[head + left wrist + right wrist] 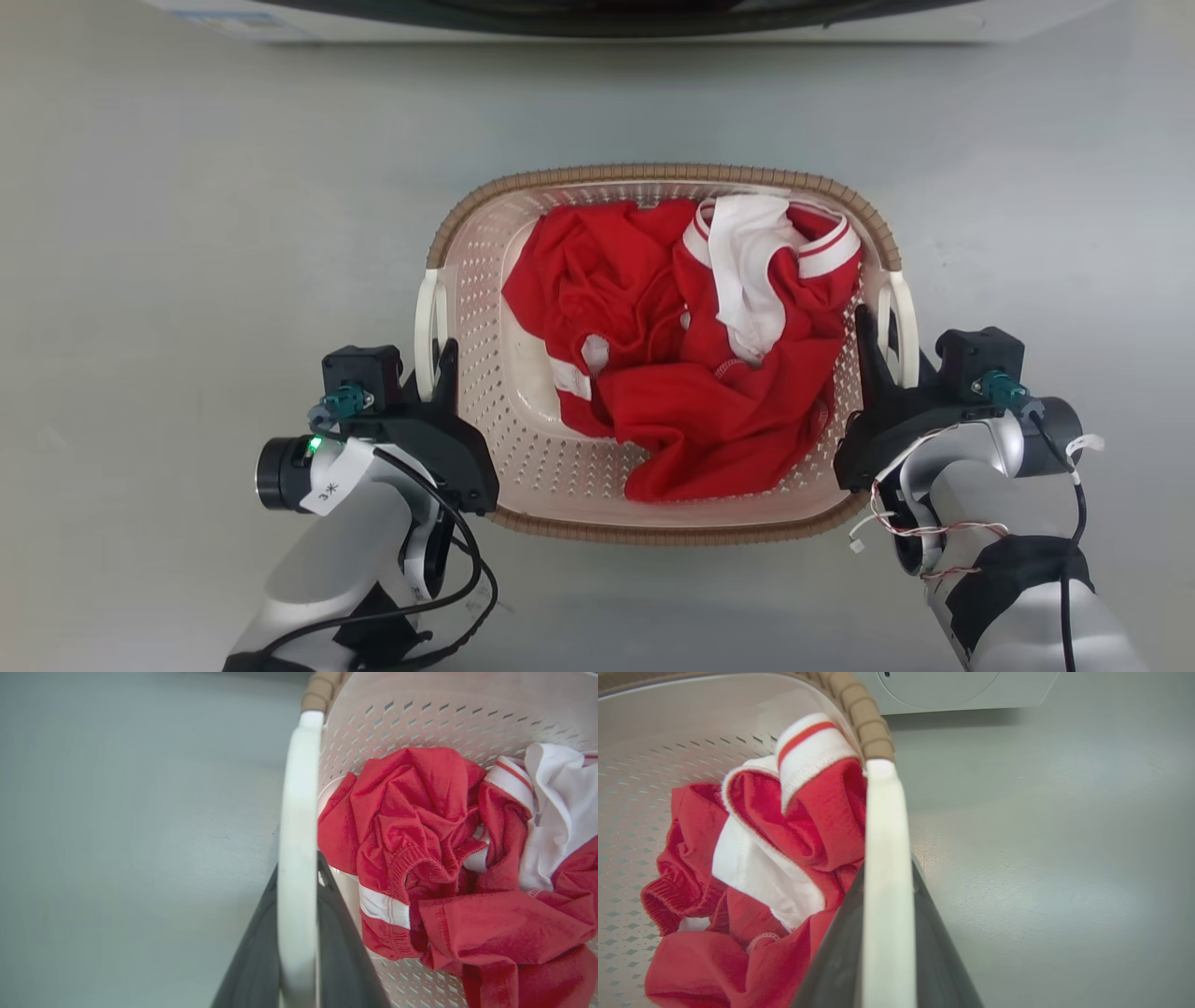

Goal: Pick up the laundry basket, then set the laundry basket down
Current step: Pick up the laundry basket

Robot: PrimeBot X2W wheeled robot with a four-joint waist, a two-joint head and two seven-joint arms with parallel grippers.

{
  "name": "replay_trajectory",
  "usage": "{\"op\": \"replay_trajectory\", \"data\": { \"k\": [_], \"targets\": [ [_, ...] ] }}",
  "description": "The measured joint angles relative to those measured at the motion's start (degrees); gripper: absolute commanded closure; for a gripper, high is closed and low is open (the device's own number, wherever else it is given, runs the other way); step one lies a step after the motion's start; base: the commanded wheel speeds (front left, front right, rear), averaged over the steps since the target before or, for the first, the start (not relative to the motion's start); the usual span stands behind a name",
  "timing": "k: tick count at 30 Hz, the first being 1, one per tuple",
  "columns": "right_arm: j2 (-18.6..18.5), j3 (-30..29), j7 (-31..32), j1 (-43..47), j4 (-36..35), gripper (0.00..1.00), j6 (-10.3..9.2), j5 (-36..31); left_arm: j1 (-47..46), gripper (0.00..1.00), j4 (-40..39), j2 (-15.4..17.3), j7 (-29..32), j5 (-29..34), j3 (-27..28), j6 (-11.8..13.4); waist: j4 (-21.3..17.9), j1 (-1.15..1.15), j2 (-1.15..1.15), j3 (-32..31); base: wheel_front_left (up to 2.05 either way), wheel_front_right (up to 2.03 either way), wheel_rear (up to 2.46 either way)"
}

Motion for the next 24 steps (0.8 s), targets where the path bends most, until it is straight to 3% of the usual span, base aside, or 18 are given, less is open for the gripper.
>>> {"op": "replay_trajectory", "data": {
  "k": [24],
  "targets": [
    [0.27, 13.17, 2.14, 5.22, 4.91, 1.0, -1.7, 15.78, 6.16, 1.0, 7.61, -0.14, 2.82, -3.89, -4.54, -1.34, -0.56, -0.01, 0.0, -18.64, 0.0, 0.0, 0.0]
  ]
}}
